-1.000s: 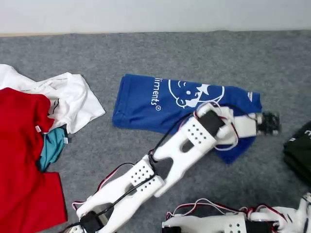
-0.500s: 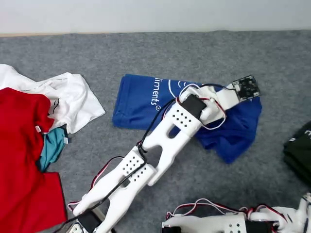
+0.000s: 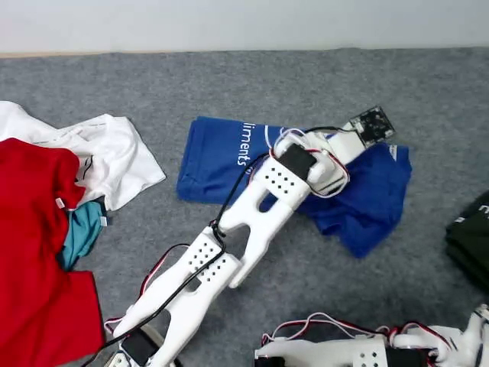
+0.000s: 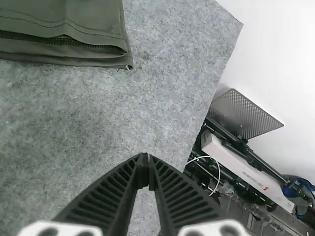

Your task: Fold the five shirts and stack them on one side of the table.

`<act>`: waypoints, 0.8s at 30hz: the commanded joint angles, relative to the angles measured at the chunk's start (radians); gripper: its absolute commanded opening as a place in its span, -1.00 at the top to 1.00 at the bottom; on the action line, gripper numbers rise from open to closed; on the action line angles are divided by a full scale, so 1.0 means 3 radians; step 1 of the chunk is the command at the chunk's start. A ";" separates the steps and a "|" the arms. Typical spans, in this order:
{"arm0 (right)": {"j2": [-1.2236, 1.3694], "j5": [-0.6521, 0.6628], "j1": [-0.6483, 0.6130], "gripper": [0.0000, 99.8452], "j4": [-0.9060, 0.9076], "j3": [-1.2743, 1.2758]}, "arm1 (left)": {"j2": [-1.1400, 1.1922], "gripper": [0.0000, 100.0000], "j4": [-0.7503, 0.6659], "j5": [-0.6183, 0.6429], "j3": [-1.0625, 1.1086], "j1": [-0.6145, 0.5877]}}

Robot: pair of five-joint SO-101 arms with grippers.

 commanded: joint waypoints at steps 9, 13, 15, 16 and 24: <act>-0.0033 0.0010 -0.0003 0.98 -0.0003 -0.0061 | -0.0072 0.54 0.0036 -0.0087 -0.0074 -0.0532; -0.0033 0.0010 -0.0003 0.98 -0.0013 -0.0061 | -0.0061 0.56 0.0087 -0.0092 -0.0074 -0.0568; -0.0033 0.0010 -0.0003 0.98 -0.0013 -0.0066 | -0.0077 0.56 0.0189 -0.0087 -0.0090 -0.0583; -0.0028 0.0010 -0.0003 0.98 -0.0013 -0.0087 | -0.0092 0.56 0.0271 -0.0087 -0.0156 -0.0583; -0.0023 -0.0148 -0.0673 0.98 0.0023 -0.0148 | -0.0399 0.57 0.1166 0.0138 -0.0806 -0.0547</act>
